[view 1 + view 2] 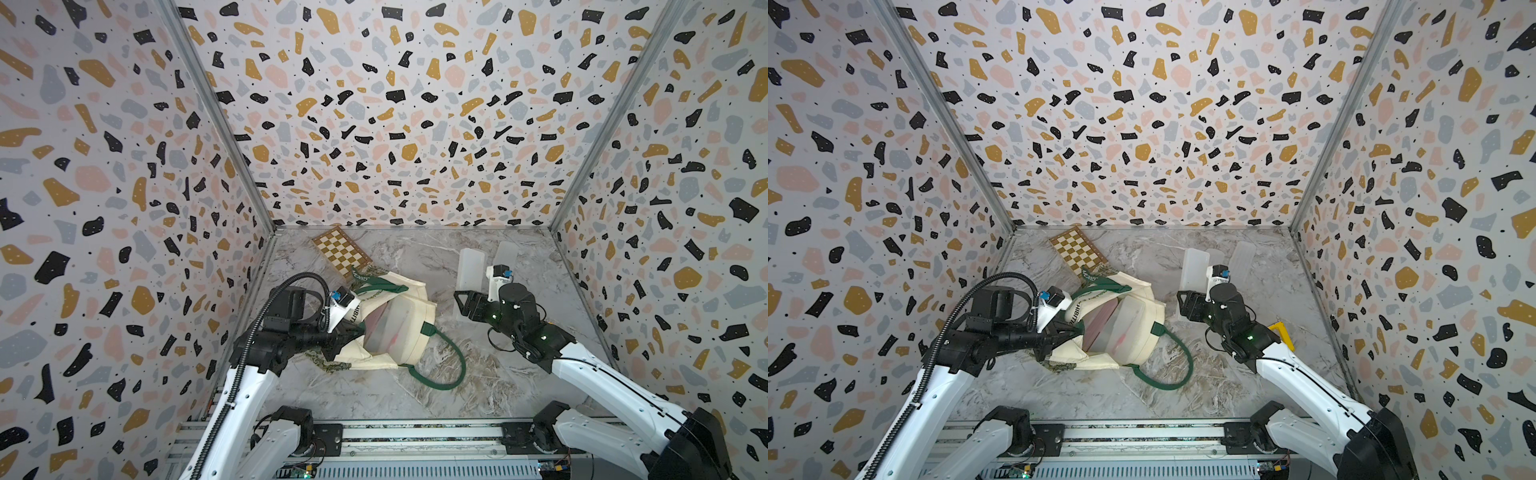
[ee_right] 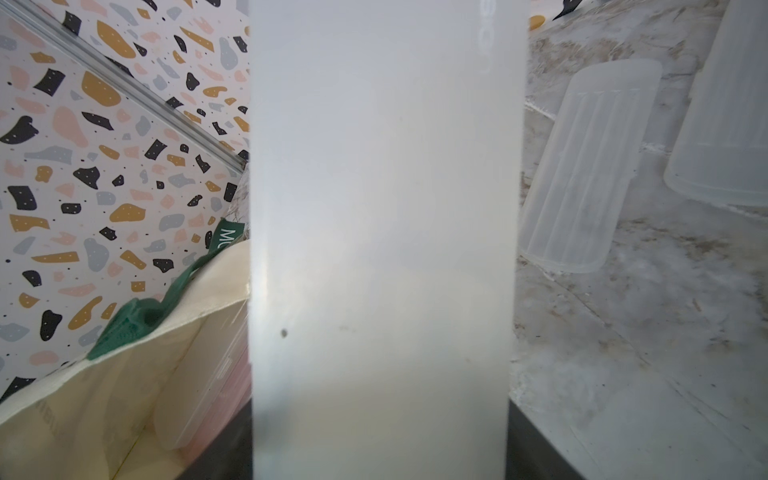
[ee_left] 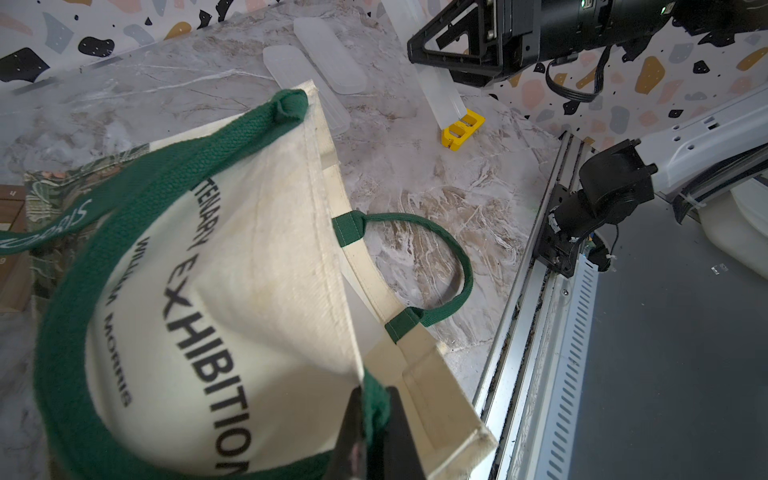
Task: Take out the pencil case from the canvas bag
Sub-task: Place the pencil case at the center of the board.
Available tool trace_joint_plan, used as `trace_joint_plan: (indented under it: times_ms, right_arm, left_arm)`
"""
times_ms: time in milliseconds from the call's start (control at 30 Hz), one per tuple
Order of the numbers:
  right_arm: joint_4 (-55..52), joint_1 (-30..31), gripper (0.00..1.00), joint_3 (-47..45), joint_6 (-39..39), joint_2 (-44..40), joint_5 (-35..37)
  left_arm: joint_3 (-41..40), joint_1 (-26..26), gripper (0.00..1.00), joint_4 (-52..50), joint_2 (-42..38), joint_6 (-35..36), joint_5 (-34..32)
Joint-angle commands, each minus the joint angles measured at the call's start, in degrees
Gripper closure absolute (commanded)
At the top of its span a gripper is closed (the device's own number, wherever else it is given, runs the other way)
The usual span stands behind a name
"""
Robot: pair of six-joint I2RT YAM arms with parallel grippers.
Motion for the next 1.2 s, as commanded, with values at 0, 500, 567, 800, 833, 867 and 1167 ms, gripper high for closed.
trace_joint_plan:
  times_ms: [0, 500, 567, 800, 833, 867, 1167]
  right_arm:
    - [0.46, -2.48, 0.30, 3.51, -1.79, -0.28, -1.92]
    - [0.83, -16.01, 0.30, 7.05, -4.32, 4.17, -6.90]
    - [0.91, -17.90, 0.30, 7.80, -4.56, 4.93, -7.21]
    - [0.96, -24.05, 0.30, 9.64, -5.05, 7.89, -9.07]
    - [1.04, -24.60, 0.30, 9.60, -4.96, 8.24, -9.15]
    - [1.00, -25.29, 0.30, 9.65, -4.96, 8.67, -9.28]
    - [0.81, -31.28, 0.30, 9.69, -5.42, 12.68, -9.98]
  left_arm:
    - [-0.46, 0.36, 1.00, 3.13, -0.64, -0.80, 1.00]
    - [-1.96, 0.62, 1.00, 3.65, -1.15, -1.00, 0.74]
    - [-1.95, 0.62, 1.00, 3.67, -1.33, -0.98, 0.65]
    - [-2.46, 0.96, 1.00, 3.85, -2.10, -1.10, 1.24]
    - [-2.70, 0.97, 1.00, 3.90, -2.28, -1.13, 1.39]
    - [-2.94, 1.04, 1.00, 3.86, -2.39, -1.03, 1.57]
    - [-3.89, 1.50, 1.00, 3.83, -3.37, -0.78, 2.40]
